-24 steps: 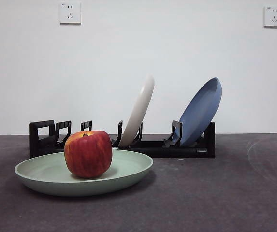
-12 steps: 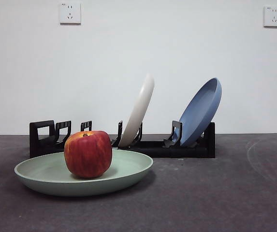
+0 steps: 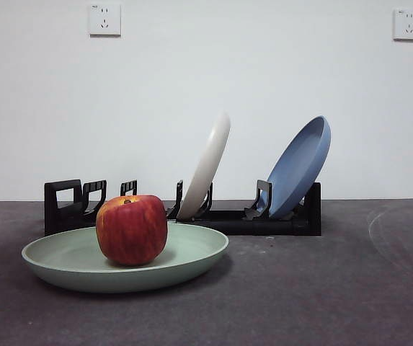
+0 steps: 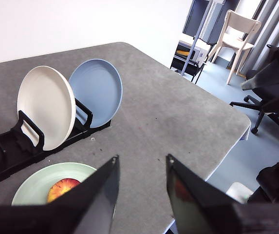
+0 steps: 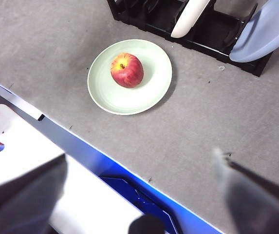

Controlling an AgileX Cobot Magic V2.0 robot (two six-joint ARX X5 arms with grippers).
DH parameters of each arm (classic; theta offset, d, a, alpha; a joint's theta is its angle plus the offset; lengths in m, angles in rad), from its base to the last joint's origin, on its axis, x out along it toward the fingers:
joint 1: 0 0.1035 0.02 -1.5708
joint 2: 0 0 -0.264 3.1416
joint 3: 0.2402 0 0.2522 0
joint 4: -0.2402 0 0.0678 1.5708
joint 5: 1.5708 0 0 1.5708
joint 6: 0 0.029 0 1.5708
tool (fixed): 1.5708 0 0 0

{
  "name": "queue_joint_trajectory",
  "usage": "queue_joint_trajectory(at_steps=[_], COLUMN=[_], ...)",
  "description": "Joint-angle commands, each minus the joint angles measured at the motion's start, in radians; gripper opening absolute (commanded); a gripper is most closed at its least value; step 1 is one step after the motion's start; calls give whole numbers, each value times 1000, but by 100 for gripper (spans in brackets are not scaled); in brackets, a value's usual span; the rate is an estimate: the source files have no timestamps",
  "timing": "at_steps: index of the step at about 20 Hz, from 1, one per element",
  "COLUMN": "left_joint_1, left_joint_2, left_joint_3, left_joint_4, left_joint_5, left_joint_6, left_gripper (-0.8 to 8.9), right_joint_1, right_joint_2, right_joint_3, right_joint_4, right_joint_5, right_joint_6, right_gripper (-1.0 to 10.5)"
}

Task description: Take the green plate from the plate rack,put the plate on the table,take the apple from the table,put the apple in the plate

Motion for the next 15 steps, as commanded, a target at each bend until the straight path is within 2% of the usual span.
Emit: queue_joint_trajectory(at_steps=[1,9,12,15], left_joint_1=[1,1,1,1], left_joint_2=[1,2,7,19], left_joint_3=[-5,-5,-5,-5], left_joint_4=[0,-40,-42,-42], left_joint_5=[5,4,5,4], left_joint_6=[-5,-5,-25,-24], left_gripper=[-11,-7,-4,-4], right_joint_1=[2,2,1,1], right_joint_2=[-2,-2,1,8], right_joint_3=[-9,-9,-8,-8], right_joint_4=[-26,-26,-25,-25], right_joint_5=[4,4,7,8], right_joint_6=[5,5,50,48], right_gripper=[-31,-8,1,1])
